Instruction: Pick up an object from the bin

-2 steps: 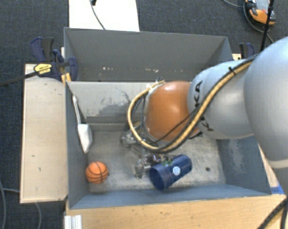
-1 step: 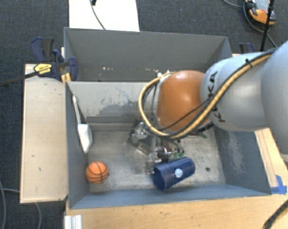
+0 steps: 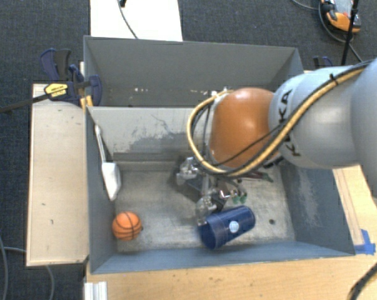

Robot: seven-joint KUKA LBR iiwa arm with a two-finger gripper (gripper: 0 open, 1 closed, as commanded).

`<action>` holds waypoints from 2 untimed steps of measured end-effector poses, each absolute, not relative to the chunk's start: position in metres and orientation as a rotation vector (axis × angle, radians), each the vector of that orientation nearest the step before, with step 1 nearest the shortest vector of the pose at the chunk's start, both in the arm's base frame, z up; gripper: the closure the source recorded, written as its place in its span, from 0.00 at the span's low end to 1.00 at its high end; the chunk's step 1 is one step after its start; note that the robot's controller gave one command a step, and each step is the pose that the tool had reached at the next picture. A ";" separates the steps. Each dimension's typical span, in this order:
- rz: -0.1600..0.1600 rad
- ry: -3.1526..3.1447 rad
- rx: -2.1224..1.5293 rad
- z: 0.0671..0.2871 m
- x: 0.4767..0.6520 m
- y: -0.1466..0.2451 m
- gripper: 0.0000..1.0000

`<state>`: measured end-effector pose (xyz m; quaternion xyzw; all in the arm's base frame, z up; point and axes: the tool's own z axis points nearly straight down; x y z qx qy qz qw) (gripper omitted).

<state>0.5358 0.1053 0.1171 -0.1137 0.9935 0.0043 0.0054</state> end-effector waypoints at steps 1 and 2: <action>0.000 3.111 -0.482 0.151 0.545 0.117 0.00; 0.000 3.031 -0.738 0.149 0.559 0.111 0.00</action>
Offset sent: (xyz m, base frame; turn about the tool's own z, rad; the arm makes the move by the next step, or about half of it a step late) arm 0.0288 -0.0236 -0.0445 -0.4411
